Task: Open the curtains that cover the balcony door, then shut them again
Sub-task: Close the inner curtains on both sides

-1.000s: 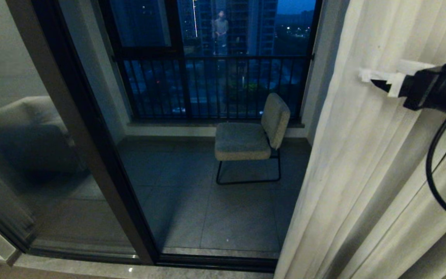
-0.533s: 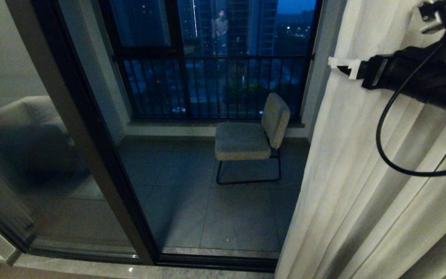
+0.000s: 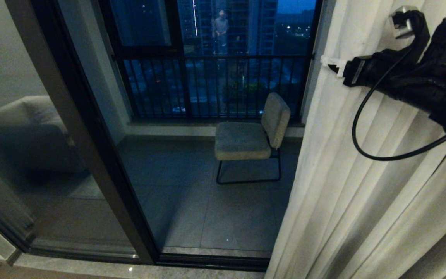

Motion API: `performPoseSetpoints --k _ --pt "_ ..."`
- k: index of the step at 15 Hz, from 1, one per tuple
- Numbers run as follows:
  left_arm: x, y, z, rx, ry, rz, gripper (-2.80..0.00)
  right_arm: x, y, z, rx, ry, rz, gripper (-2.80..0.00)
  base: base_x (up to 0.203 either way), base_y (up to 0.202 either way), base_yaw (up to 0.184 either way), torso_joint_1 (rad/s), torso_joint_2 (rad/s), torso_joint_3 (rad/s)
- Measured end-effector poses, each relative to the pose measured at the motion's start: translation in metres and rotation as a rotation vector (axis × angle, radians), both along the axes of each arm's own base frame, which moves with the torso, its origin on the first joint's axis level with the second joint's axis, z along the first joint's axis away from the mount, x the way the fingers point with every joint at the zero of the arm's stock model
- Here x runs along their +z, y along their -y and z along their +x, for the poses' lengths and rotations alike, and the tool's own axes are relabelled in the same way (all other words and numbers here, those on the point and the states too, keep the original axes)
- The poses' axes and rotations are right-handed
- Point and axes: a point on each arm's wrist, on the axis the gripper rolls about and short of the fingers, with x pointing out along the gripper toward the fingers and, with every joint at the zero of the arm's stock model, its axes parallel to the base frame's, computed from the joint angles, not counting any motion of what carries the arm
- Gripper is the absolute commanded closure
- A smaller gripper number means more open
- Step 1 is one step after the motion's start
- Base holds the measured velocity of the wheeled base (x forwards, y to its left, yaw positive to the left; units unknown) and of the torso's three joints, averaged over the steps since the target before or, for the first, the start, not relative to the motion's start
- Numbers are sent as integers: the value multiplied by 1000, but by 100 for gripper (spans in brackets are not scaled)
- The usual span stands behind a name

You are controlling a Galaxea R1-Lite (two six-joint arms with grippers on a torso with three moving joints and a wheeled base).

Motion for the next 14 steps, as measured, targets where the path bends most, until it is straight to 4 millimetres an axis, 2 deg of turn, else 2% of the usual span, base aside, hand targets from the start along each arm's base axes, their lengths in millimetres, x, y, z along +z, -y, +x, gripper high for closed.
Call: performPoseSetpoints --k 9,14 --pt "0 0 0 -1 0 0 0 0 5 1 -140 -7 28 0 0 0 0 0 0 0" --pt "0 0 0 0 0 0 0 11 11 -9 -267 18 63 0 0 0 0 0 0 0"
